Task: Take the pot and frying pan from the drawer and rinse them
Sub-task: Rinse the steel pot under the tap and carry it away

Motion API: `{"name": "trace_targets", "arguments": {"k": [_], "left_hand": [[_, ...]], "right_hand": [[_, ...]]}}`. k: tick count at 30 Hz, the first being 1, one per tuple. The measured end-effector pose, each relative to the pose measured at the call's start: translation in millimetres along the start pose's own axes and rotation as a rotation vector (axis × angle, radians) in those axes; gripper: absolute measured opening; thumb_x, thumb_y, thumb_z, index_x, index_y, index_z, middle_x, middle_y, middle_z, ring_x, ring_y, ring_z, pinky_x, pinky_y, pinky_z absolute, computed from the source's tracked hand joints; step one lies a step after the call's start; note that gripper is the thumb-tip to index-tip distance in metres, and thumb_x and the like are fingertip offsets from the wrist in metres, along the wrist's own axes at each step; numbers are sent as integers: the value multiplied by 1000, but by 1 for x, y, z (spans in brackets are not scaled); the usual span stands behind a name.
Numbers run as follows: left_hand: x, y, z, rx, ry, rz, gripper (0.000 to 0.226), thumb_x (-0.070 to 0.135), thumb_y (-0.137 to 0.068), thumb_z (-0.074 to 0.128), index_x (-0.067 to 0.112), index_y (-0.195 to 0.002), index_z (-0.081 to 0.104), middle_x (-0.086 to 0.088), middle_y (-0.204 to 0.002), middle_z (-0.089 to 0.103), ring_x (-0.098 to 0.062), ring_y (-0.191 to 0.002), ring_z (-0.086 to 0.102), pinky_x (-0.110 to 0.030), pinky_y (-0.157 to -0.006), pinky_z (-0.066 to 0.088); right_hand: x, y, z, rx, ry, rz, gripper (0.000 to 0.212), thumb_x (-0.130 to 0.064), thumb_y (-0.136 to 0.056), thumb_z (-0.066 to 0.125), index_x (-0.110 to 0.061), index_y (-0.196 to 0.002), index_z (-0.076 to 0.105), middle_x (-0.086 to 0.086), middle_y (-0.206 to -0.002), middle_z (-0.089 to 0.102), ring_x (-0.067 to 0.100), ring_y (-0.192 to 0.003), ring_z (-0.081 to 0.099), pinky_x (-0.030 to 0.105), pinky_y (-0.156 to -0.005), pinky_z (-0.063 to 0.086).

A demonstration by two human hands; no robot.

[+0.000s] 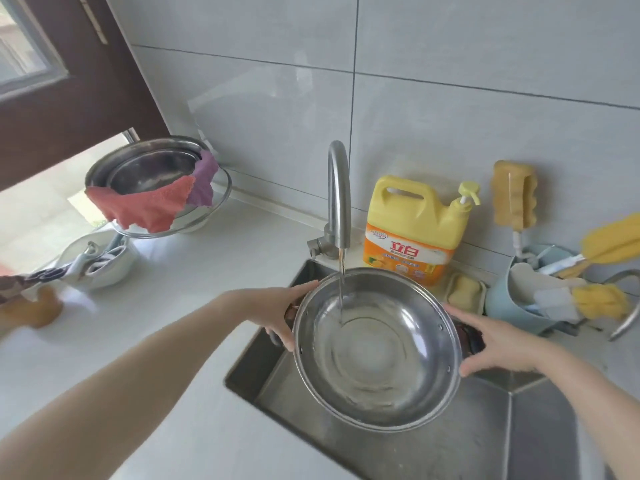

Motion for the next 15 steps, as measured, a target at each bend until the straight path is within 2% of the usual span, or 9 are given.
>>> {"name": "trace_targets", "arguments": {"k": [2, 4, 5, 7, 9, 11, 12, 13, 15], "left_hand": [[4, 7, -7, -109, -3, -68, 124, 18, -67, 89, 54, -150, 4, -1, -99, 61, -25, -85, 73, -31, -74, 56], [13, 15, -14, -211, -7, -97, 112, 15, -73, 86, 48, -150, 13, -2, -88, 65, -19, -79, 73, -34, -74, 57], [18, 20, -19, -252, -10, -103, 103, 14, -75, 84, 46, -149, 19, 1, -86, 68, -16, -75, 72, -35, -74, 58], [27, 29, -29, -273, -49, -126, 94, 14, -79, 81, 39, -150, 25, -5, -96, 69, -14, -72, 72, -38, -79, 58], [33, 36, -41, -236, -111, -148, 95, 16, -79, 81, 36, -153, 23, -10, -100, 66, -12, -72, 72, -38, -85, 57], [39, 42, -51, -176, -155, -160, 104, 20, -76, 84, 39, -153, 18, -1, -88, 59, -13, -72, 73, -40, -94, 55], [41, 44, -55, -138, -165, -161, 109, 20, -73, 86, 42, -153, 15, 1, -85, 53, -17, -73, 74, -39, -95, 54], [43, 47, -59, -95, -172, -151, 113, 20, -71, 88, 45, -152, 14, 1, -85, 48, -20, -74, 75, -37, -93, 54], [42, 50, -65, 14, -208, -113, 122, 18, -65, 91, 51, -150, 10, 3, -86, 42, -18, -70, 74, -24, -78, 55]], "right_hand": [[0, -4, 7, -146, -100, 17, 99, -11, -67, 88, -64, -129, 31, -45, -122, 51, 9, -133, 45, 17, -104, 41], [0, -5, 17, -247, -225, 56, 90, -5, -71, 84, -64, -124, 41, -31, -125, 58, 18, -135, 42, 34, -101, 46], [1, -6, 23, -280, -282, 63, 88, -2, -73, 82, -63, -125, 46, -22, -127, 61, 25, -135, 42, 42, -100, 48], [4, -10, 37, -341, -373, 37, 88, 2, -75, 77, -59, -131, 48, -9, -136, 58, 33, -134, 44, 53, -101, 45], [6, -13, 51, -346, -416, -1, 92, 5, -76, 73, -56, -138, 42, -13, -144, 50, 27, -126, 50, 48, -91, 49], [3, -16, 64, -274, -464, -21, 98, 8, -73, 72, -56, -140, 39, -20, -146, 46, 20, -114, 55, 40, -80, 52], [3, -18, 70, -208, -477, -30, 102, 8, -71, 75, -57, -140, 37, -23, -146, 45, 15, -113, 57, 39, -82, 53], [0, -20, 74, -126, -474, -39, 107, 5, -67, 79, -58, -141, 34, -27, -146, 43, 9, -119, 56, 40, -90, 53], [-3, -23, 78, 41, -412, -62, 117, -5, -60, 88, -61, -142, 26, -33, -145, 38, -2, -134, 41, 41, -113, 37]]}}
Point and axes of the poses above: each hand's wrist, its own y-axis away from the middle knuckle, its own z-axis out of the palm, x = y × z, the point moved 4 cm from there along -y, towards the middle knuckle
